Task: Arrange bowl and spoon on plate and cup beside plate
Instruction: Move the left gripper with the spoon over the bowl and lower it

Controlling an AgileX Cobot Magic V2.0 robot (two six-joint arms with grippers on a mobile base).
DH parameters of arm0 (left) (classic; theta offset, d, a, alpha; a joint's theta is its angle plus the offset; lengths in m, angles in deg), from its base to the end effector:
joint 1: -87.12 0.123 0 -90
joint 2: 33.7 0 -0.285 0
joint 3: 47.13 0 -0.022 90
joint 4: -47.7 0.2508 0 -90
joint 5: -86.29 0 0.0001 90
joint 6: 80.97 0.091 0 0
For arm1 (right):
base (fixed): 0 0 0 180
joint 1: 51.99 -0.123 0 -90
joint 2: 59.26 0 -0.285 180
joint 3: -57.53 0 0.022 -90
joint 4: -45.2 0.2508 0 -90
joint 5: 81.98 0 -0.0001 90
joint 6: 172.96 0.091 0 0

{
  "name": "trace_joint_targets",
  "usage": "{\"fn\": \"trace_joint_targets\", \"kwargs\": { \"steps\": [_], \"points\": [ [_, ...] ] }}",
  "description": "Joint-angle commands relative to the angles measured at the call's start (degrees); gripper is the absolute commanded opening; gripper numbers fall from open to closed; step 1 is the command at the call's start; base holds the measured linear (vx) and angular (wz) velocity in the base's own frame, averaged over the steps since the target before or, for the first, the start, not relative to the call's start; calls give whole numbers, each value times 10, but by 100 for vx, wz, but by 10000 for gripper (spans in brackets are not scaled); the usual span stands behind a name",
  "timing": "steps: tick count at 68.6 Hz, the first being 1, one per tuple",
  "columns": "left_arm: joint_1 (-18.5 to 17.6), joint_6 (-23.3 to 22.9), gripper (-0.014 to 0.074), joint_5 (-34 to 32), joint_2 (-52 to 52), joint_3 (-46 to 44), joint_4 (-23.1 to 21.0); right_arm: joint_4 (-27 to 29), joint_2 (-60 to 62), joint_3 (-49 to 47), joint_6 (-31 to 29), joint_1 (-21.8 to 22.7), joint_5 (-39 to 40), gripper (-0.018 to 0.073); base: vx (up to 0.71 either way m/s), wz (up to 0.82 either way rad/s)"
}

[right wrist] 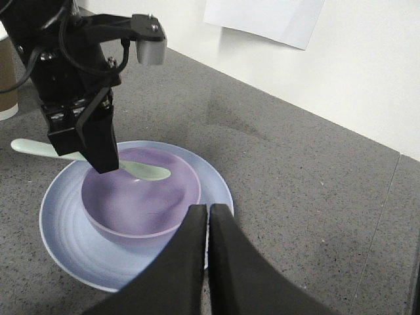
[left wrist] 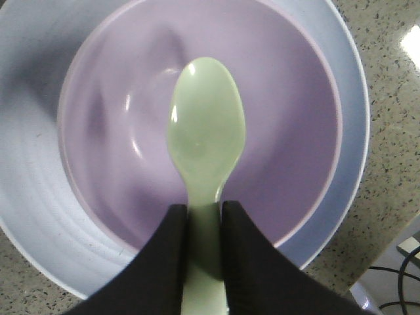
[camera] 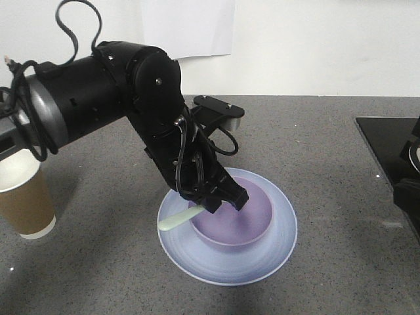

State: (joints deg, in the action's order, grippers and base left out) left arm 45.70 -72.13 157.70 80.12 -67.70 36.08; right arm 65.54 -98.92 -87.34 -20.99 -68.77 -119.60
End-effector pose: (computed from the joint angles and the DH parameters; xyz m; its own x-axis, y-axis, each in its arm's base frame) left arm 0.2816 -0.2716 0.3055 -0.6580 0.6966 -0.2859 0.7495 0.6426 -0.1591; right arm 0.0902 0.0474 0.3605 -0.2351 -0.2773 -0.9316 -0.5307 0.8396 -0.1160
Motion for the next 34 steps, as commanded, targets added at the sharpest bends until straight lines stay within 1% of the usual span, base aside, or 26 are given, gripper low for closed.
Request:
{"fn": "trace_joint_targets", "kwargs": {
  "steps": [1,11,18,30,34],
  "points": [
    [-1,4,-4,2,-27,-11,-8,7,-2,-12,-3,3,48,-1,0,0],
    [-1,5,9,2,-25,-11,-8,7,-2,-12,-3,3,53,-1,0,0],
    [-1,5,38,-3,-24,-11,-8,6,-2,-12,-3,3,53,-1,0,0],
    [-1,4,143,-3,-24,-12,-10,4,-2,-12,-5,3,54,-1,0,0],
    [-1,3,194,-3,-24,-12,-10,4,-2,-12,-6,3,55,-1,0,0]
  ]
}}
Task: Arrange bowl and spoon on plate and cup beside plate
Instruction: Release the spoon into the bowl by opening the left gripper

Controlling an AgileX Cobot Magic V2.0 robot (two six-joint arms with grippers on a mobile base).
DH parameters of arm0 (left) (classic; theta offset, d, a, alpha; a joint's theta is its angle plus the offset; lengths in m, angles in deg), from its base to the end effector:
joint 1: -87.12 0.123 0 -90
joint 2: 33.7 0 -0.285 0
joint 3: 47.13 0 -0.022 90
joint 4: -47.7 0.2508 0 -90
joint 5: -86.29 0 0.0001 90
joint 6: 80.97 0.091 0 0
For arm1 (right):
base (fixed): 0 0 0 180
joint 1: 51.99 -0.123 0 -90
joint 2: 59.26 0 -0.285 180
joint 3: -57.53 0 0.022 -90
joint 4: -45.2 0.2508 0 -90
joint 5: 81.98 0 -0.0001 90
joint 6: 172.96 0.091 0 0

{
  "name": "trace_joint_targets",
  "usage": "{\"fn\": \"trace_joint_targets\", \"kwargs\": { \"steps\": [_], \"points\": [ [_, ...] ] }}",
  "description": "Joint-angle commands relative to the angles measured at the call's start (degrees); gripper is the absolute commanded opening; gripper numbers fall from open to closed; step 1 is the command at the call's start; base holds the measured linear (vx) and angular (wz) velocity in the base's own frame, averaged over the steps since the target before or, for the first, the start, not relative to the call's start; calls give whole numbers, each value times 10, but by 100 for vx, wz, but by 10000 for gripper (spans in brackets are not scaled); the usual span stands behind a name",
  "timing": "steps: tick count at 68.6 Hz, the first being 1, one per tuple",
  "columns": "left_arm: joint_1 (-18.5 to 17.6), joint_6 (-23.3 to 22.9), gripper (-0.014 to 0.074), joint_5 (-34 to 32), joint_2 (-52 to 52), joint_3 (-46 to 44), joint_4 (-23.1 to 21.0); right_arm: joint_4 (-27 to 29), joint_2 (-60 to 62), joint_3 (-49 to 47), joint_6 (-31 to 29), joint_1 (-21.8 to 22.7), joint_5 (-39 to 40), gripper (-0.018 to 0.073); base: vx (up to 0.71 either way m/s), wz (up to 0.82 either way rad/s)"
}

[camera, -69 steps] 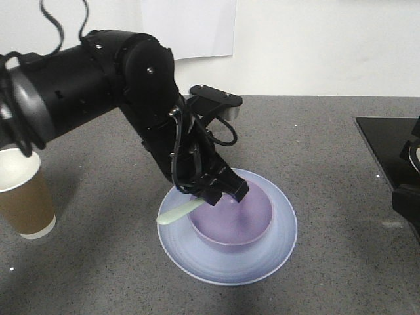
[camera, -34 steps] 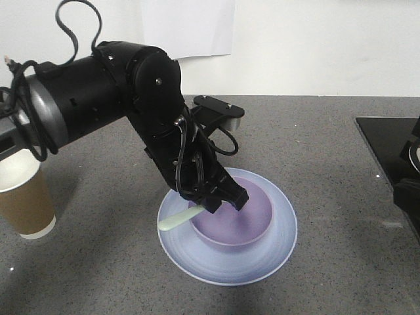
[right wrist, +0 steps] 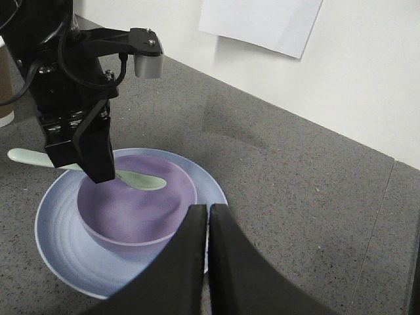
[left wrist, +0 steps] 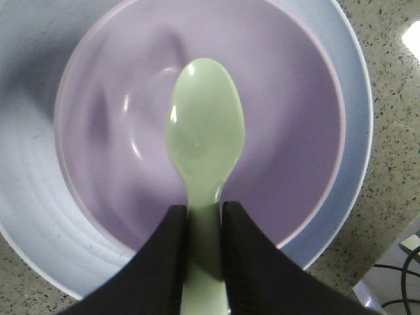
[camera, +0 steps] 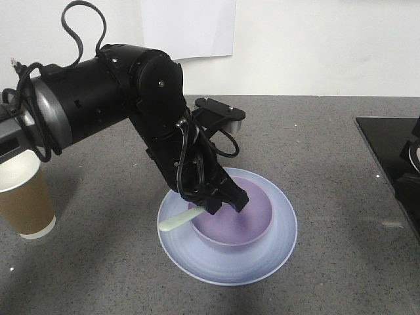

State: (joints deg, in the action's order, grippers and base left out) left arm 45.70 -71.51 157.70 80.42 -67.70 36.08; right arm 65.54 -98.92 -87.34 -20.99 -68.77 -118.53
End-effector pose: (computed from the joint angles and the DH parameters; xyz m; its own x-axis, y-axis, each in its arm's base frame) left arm 0.2823 -0.2722 0.3034 -0.6510 0.7045 -0.2826 0.7559 0.6356 -0.1567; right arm 0.0909 0.0471 0.3620 -0.2216 -0.2696 -0.9371 -0.5235 0.8437 -0.1189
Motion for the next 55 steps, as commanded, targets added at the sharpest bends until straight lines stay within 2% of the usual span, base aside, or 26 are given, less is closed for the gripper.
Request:
{"fn": "trace_joint_targets", "kwargs": {
  "steps": [1,9,17,41,55],
  "points": [
    [-1,-5,204,-2,-27,-12,-10,4,-2,-12,-6,3,44,-1,0,0],
    [-1,-6,277,-2,-27,-12,-10,4,-2,-12,-6,3,44,-1,0,0],
    [-1,-6,311,-2,-27,-12,-10,4,-2,-12,-6,3,47,-1,0,0],
    [-1,-6,304,-15,-27,-21,-8,4,-2,-12,-6,3,47,-1,0,0],
    [-1,-6,272,3,-30,-86,-2,4,-2,-12,-6,3,47,-1,0,0]
  ]
}}
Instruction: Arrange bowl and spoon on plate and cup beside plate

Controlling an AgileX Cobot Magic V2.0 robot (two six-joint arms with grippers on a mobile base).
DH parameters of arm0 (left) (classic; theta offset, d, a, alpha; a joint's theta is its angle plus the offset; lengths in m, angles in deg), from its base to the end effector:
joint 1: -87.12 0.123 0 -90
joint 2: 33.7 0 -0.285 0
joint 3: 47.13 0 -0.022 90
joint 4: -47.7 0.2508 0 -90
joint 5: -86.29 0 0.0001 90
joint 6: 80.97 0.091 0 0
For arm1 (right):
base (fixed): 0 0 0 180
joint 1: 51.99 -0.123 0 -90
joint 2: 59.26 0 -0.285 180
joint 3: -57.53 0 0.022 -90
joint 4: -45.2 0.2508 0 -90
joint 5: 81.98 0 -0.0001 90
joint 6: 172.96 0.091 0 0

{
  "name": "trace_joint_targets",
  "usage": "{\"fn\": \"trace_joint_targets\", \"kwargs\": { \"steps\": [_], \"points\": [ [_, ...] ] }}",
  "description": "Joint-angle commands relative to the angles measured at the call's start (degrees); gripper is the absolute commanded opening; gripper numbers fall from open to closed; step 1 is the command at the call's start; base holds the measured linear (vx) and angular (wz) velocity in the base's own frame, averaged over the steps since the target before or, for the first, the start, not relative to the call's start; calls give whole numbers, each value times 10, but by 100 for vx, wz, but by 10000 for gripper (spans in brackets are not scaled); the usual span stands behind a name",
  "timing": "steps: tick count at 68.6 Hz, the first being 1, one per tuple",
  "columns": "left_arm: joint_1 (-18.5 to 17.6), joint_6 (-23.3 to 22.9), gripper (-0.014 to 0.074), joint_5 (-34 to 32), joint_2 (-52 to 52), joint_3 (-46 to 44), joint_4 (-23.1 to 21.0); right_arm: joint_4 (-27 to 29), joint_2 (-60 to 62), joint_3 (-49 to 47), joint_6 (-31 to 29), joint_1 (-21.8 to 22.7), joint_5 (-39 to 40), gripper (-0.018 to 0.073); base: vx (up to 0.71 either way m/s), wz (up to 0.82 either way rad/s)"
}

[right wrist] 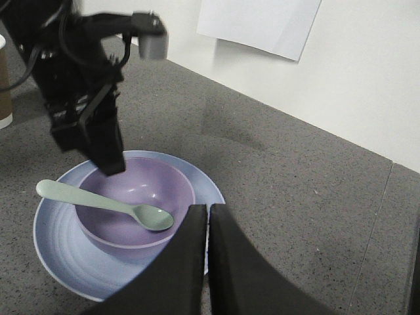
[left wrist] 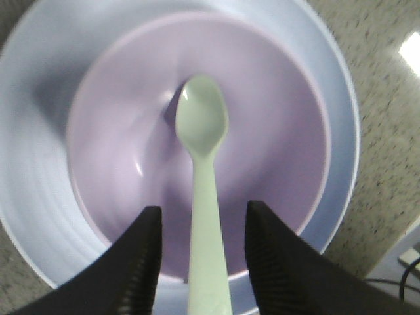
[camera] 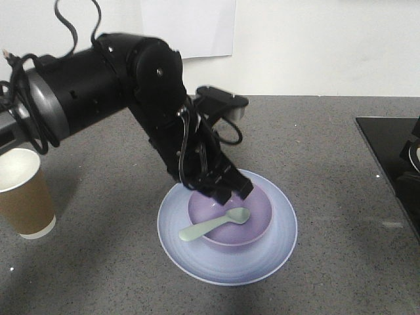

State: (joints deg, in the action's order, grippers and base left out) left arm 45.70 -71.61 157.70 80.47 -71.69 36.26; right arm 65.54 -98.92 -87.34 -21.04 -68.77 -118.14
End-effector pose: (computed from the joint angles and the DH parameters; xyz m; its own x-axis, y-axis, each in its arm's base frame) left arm 0.2863 -0.2754 0.3224 -0.6354 0.6899 -0.3469 0.7629 0.6303 -0.1438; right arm 0.0912 0.0470 0.3625 -0.2162 -0.2675 -0.9390 -0.5211 0.8449 -0.1208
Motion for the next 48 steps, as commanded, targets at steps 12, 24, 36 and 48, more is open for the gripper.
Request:
{"fn": "trace_joint_targets", "kwargs": {
  "steps": [12,24,36,48],
  "points": [
    [-1,-15,247,3,-71,-84,82,5,-2,-12,-5,3,43,-1,0,0],
    [1,-81,237,3,-156,-84,267,6,-2,-12,-5,3,42,-1,0,0],
    [23,-117,241,3,-267,-68,314,7,-2,-12,-5,3,42,-1,0,0],
    [84,-166,272,3,-390,-7,368,8,-2,-12,-4,3,42,-1,0,0]
  ]
}}
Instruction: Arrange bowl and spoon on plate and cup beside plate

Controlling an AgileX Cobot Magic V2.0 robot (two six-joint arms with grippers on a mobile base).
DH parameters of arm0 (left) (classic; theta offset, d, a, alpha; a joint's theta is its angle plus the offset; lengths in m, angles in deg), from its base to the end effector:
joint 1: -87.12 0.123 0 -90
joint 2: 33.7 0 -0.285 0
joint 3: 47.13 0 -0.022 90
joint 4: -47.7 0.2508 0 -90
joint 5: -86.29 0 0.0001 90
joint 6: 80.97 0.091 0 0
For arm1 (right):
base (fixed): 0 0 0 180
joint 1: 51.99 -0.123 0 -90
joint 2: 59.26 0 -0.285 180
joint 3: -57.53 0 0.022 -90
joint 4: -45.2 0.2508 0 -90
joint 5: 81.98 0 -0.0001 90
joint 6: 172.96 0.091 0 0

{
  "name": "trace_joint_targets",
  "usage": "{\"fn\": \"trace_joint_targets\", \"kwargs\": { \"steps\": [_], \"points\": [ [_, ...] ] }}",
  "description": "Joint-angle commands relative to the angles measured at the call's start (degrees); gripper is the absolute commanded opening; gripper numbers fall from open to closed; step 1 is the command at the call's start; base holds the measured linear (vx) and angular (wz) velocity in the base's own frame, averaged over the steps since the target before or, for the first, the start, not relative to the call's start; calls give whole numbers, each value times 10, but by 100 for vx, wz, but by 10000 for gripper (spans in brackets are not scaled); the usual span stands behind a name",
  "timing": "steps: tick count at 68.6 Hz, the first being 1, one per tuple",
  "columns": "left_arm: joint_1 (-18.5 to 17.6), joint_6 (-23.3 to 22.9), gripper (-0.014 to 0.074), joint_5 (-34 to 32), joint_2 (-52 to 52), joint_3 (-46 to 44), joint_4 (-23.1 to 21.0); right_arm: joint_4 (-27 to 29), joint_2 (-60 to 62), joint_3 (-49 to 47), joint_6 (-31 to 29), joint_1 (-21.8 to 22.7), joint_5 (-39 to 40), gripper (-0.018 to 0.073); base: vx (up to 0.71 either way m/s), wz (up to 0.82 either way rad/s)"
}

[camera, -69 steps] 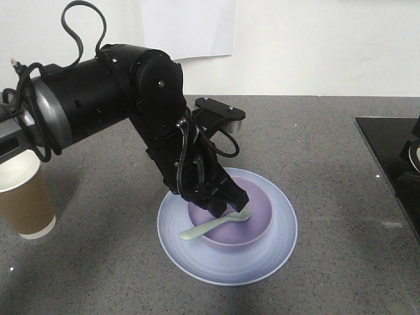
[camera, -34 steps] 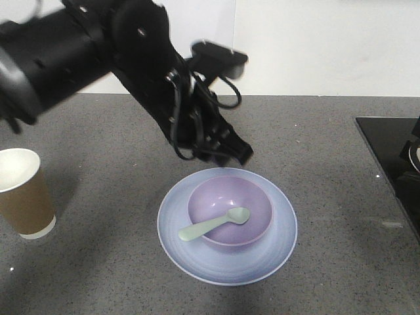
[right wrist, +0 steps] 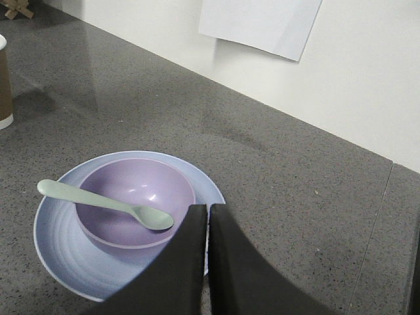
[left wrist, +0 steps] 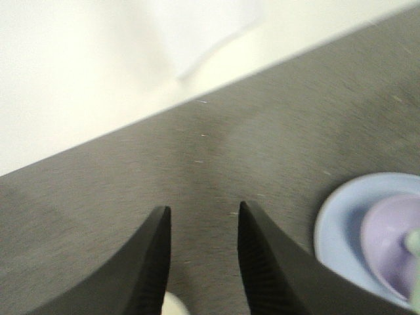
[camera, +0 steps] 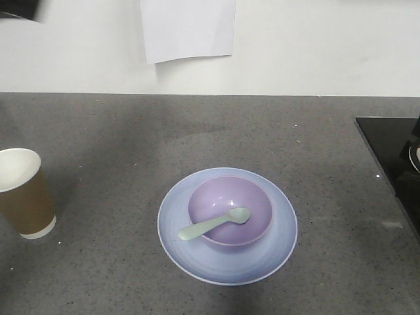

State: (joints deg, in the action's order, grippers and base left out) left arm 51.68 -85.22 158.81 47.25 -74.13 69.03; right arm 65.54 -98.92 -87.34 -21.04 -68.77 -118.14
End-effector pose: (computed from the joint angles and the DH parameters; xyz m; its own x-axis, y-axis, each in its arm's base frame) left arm 0.1932 -0.0987 0.5205 -0.4567 0.3740 -0.8072 0.3328 0.9133 0.2349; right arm 0.0912 0.0470 0.3625 -0.2162 -0.2675 -0.9390 -0.5211 0.8449 -0.1208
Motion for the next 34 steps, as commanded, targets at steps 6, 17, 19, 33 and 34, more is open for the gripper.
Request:
{"fn": "trace_joint_targets", "kwargs": {
  "steps": [6,17,19,33,34],
  "points": [
    [52,-36,297,-8,-101,56,51,9,-2,-12,-4,3,43,-1,0,0],
    [99,-48,339,-8,-117,87,70,10,-2,-12,-3,3,43,-1,0,0],
    [108,-51,343,-8,-112,87,76,10,-2,-12,-3,3,42,-1,0,0],
    [191,-45,345,-8,-62,86,85,10,-2,-12,-3,3,42,-1,0,0],
    [200,-44,345,-8,-54,86,77,10,-2,-12,-3,3,42,-1,0,0]
  ]
}}
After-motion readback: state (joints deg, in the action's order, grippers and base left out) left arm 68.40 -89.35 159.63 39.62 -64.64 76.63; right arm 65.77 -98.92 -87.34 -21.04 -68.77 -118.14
